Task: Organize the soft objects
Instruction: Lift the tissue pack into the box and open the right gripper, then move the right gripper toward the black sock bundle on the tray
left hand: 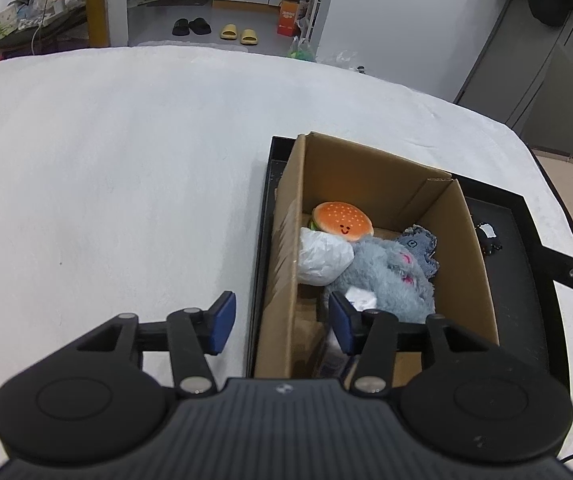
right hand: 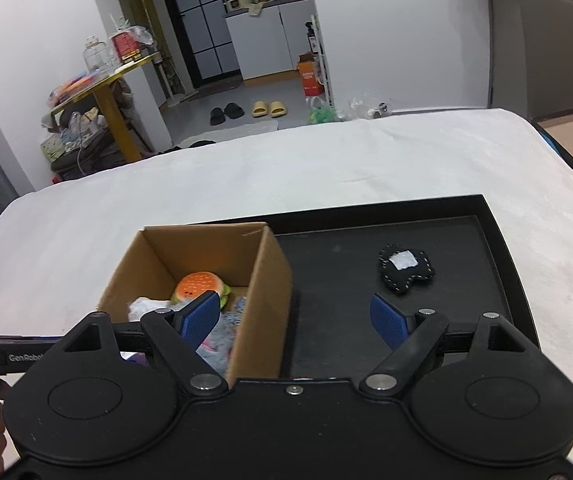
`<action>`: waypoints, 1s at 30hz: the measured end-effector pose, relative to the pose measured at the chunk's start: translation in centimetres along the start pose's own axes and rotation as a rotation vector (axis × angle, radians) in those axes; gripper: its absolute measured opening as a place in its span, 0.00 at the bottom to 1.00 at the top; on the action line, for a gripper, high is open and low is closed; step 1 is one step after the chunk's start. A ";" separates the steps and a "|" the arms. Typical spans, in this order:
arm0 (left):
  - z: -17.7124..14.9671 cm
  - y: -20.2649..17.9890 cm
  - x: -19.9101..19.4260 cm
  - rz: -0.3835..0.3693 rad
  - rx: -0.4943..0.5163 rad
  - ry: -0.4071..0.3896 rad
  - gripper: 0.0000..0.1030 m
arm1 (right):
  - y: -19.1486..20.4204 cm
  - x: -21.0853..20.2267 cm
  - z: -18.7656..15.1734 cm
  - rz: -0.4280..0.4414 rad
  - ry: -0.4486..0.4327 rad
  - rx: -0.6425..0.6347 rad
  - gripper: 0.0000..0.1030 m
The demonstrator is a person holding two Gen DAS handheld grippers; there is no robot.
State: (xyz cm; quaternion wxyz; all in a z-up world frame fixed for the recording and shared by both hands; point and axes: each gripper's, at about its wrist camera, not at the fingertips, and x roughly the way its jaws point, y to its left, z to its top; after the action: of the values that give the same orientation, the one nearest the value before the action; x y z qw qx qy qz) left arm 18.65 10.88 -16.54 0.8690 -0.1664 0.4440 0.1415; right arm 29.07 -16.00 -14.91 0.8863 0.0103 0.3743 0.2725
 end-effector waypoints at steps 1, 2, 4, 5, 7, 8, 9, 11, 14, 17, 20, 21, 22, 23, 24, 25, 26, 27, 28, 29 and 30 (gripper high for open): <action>0.1 -0.2 0.1 0.001 0.004 0.001 0.49 | -0.3 0.2 -0.1 -0.002 0.003 0.005 0.79; 0.1 -0.4 0.2 0.002 0.008 0.003 0.49 | -0.6 0.4 -0.1 -0.006 0.006 0.009 0.79; 0.2 -0.9 0.5 0.006 0.015 0.009 0.50 | -1.0 0.6 -0.2 -0.010 0.010 0.019 0.79; 0.3 -1.1 0.7 0.010 0.019 0.010 0.50 | -1.3 0.8 -0.3 -0.013 0.012 0.023 0.79; 0.4 -1.5 0.8 0.016 0.024 0.011 0.50 | -1.7 1.2 -0.2 -0.018 0.015 0.032 0.79; 0.5 -1.7 0.9 0.019 0.026 0.010 0.50 | -2.0 1.3 -0.3 -0.021 0.017 0.036 0.79; 0.6 -1.9 1.0 0.023 0.029 0.011 0.50 | -2.2 1.5 -0.3 -0.024 0.020 0.040 0.79; 0.8 -2.3 1.2 0.030 0.034 0.011 0.51 | -3.0 1.7 -0.5 -0.030 0.024 0.048 0.79; 1.2 -2.6 1.5 0.041 0.036 0.009 0.51 | -3.9 2.2 -0.5 -0.039 0.029 0.060 0.79; 1.6 -2.9 1.8 0.052 0.039 0.012 0.51 | -4.8 2.8 -0.5 -0.048 0.031 0.065 0.79; 1.9 -3.3 2.2 0.062 0.045 0.017 0.52 | -5.6 3.5 -0.5 -0.058 0.034 0.068 0.79; 2.0 -3.5 2.3 0.066 0.050 0.018 0.52 | -5.9 3.7 -0.5 -0.059 0.036 0.073 0.79; 2.1 -3.6 2.4 0.069 0.053 0.018 0.53 | -6.2 4.0 -0.5 -0.062 0.037 0.077 0.79; 2.2 -3.7 2.5 0.073 0.054 0.019 0.53 | -6.5 4.2 -0.5 -0.066 0.038 0.078 0.79; 2.3 -3.8 2.7 0.079 0.054 0.019 0.54 | -6.7 4.4 -0.5 -0.069 0.038 0.076 0.79; 2.4 -3.8 2.8 0.082 0.052 0.017 0.54 | -6.9 4.7 -0.4 -0.074 0.040 0.074 0.79; 2.5 -3.9 3.0 0.085 0.050 0.016 0.54 | -7.0 4.9 -0.4 -0.079 0.043 0.072 0.79; 2.6 -4.0 3.1 0.089 0.049 0.015 0.54 | -7.2 5.2 -0.4 -0.083 0.048 0.070 0.79; 2.6 -4.0 3.2 0.094 0.049 0.014 0.54 | -7.3 5.5 -0.4 -0.087 0.051 0.067 0.79; 2.7 -4.1 3.4 0.099 0.049 0.014 0.54 | -7.5 5.7 -0.4 -0.090 0.053 0.063 0.79; 2.8 -4.2 3.5 0.104 0.048 0.014 0.55 | -7.5 6.0 -0.3 -0.094 0.054 0.058 0.79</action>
State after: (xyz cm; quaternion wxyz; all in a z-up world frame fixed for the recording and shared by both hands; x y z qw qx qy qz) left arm 24.30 8.63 -17.18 0.8612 -0.1229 0.4612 0.1748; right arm 35.82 -19.55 -20.74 0.8871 0.0111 0.4057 0.2199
